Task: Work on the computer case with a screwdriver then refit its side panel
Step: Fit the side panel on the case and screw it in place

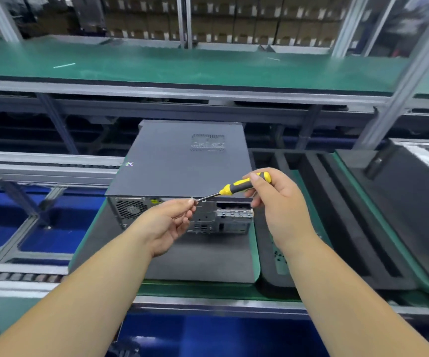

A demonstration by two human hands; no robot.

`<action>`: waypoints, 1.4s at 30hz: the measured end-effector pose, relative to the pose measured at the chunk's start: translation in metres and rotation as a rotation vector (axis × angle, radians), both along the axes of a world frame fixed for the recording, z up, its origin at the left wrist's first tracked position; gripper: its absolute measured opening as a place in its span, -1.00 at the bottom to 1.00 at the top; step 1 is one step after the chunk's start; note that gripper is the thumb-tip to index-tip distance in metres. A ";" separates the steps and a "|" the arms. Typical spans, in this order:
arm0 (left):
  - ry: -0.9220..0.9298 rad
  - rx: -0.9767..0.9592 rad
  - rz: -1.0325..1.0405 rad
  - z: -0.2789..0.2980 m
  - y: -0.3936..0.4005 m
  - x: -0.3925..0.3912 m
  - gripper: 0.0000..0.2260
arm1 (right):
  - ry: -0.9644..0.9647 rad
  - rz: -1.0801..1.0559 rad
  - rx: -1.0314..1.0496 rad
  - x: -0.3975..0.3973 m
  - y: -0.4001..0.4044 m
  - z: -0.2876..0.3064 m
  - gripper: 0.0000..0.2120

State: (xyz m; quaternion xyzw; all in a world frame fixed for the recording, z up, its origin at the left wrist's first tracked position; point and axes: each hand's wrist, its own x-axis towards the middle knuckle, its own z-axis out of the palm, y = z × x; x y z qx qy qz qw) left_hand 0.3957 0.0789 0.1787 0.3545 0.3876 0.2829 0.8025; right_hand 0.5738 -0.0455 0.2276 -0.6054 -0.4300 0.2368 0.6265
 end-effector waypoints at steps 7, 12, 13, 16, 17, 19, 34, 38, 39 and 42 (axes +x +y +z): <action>0.139 0.219 -0.152 0.005 -0.011 0.033 -0.89 | 0.030 -0.064 -0.011 0.029 -0.026 0.000 -0.80; 0.144 0.257 -0.164 0.012 -0.004 0.046 -0.90 | 0.015 -0.123 -0.079 0.036 -0.031 -0.001 -0.90; 0.132 0.263 -0.154 0.013 -0.001 0.048 -0.90 | -0.013 -0.138 -0.125 0.038 -0.032 -0.001 -0.94; 0.080 0.284 -0.124 0.016 0.008 0.052 -0.88 | -0.066 -0.131 -0.244 0.038 -0.033 -0.002 -0.94; 0.061 0.290 -0.119 0.016 0.011 0.053 -0.88 | -0.067 -0.110 -0.275 0.035 -0.034 -0.003 -0.90; 0.038 0.306 -0.130 0.016 0.016 0.057 -0.85 | -0.087 -0.059 -0.355 0.029 -0.034 -0.004 -0.86; 0.577 1.442 -0.490 -0.009 0.055 0.104 -0.71 | 0.001 -0.347 -0.674 -0.013 -0.037 -0.056 -0.69; 0.542 1.785 -0.804 -0.013 0.074 0.117 -0.44 | 0.116 -0.359 -0.696 -0.019 -0.035 -0.063 -0.68; 0.548 1.822 -0.855 -0.016 0.076 0.121 -0.40 | 0.108 -0.361 -0.703 -0.021 -0.034 -0.064 -0.68; 0.561 1.813 -0.922 -0.026 0.080 0.128 -0.39 | 0.081 -0.370 -0.707 -0.024 -0.029 -0.065 -0.69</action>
